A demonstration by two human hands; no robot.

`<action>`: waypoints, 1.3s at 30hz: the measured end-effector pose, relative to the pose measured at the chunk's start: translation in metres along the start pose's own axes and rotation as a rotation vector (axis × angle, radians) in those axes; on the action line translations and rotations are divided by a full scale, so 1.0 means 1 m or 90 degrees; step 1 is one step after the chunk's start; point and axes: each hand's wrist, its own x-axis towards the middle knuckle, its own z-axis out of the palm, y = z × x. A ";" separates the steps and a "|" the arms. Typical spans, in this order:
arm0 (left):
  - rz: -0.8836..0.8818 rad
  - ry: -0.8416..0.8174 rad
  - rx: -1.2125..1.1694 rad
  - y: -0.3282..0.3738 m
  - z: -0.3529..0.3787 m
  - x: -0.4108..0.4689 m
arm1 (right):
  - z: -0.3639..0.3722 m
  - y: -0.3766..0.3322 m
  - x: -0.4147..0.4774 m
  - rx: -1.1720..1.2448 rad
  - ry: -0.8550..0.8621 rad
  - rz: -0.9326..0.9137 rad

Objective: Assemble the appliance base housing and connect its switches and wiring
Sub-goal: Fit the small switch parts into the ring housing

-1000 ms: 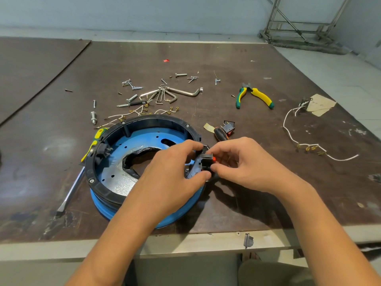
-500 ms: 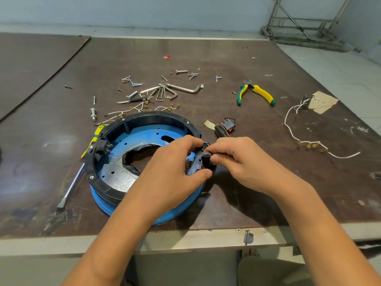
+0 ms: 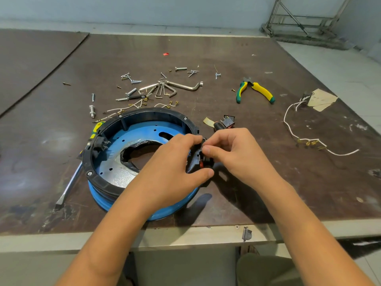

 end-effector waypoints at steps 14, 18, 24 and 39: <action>-0.041 -0.047 -0.023 -0.003 -0.003 0.004 | -0.002 -0.004 0.003 0.007 -0.042 -0.006; -0.041 -0.054 -0.014 -0.004 -0.005 0.003 | 0.001 -0.002 0.002 -0.023 -0.014 -0.019; -0.030 -0.026 -0.010 -0.006 -0.004 0.004 | -0.008 -0.003 0.004 0.027 -0.068 -0.036; -0.046 -0.012 -0.003 -0.007 0.000 0.003 | -0.030 0.055 0.045 -0.328 0.031 0.028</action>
